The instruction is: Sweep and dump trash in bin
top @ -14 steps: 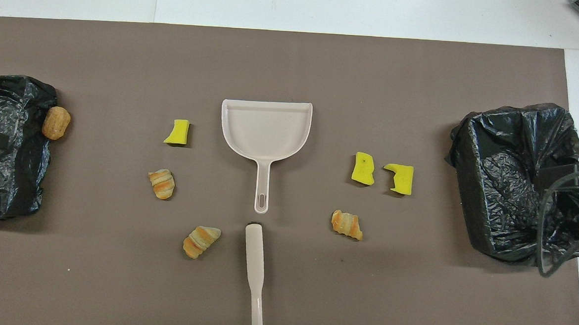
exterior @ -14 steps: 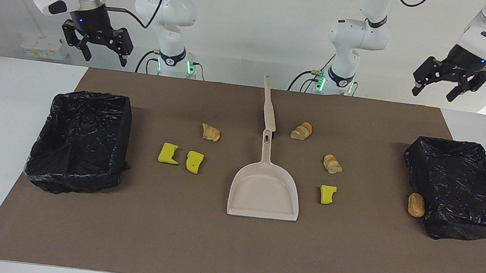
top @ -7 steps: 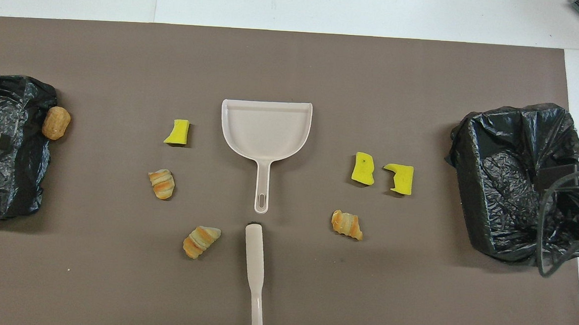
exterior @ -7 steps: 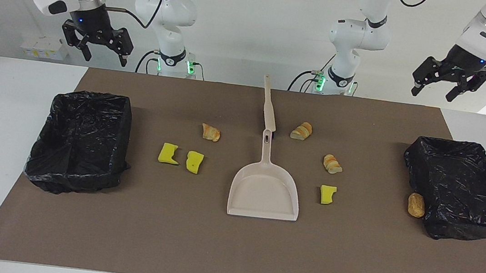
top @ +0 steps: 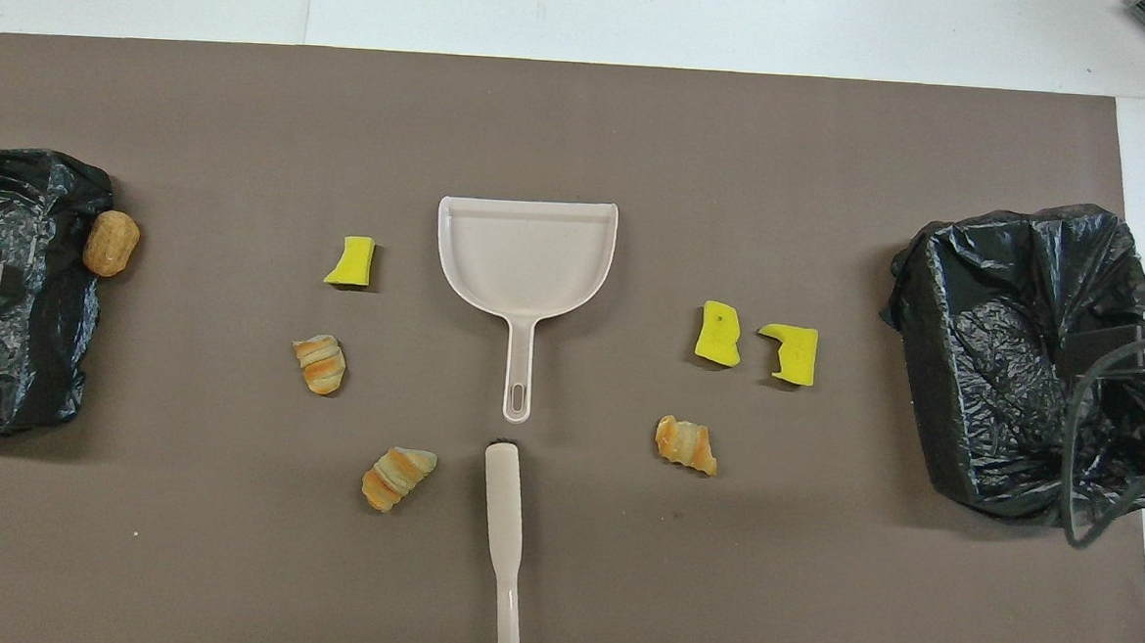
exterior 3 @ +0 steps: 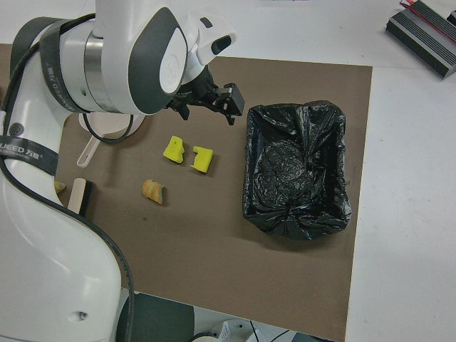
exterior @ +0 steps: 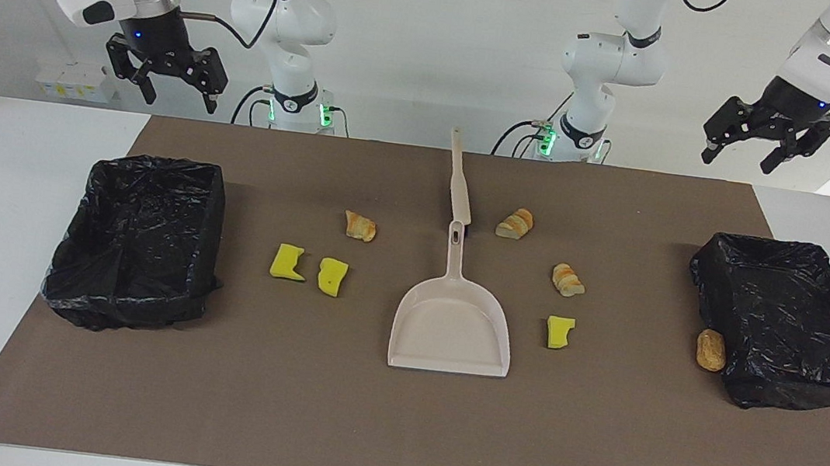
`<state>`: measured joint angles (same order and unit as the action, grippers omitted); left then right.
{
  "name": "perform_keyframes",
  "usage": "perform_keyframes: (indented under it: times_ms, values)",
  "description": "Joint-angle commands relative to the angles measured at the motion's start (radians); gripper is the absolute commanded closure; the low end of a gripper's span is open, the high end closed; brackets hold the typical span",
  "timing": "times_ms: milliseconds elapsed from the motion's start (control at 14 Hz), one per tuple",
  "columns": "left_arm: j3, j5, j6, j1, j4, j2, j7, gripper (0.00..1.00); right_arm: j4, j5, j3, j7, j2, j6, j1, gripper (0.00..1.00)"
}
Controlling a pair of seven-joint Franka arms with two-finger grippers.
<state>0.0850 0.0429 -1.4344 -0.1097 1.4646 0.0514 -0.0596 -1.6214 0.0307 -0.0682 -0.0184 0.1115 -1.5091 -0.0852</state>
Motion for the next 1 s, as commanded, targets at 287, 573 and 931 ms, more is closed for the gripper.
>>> perform_keyframes:
  times_ms: [287, 573, 931]
  values:
    - [-0.014, -0.005, -0.035, -0.036, 0.065, 0.037, -0.011, 0.0, -0.015, -0.012, 0.002, 0.003, 0.02, 0.017, -0.005, 0.0]
    - [-0.027, 0.002, -0.147, -0.077, 0.189, 0.048, -0.002, 0.0, -0.009, -0.011, -0.004, 0.02, -0.025, 0.004, 0.002, 0.0]
    - [-0.027, 0.0, -0.26, -0.243, 0.408, 0.099, 0.067, 0.0, 0.049, -0.006, -0.057, 0.061, -0.15, -0.015, 0.008, 0.0]
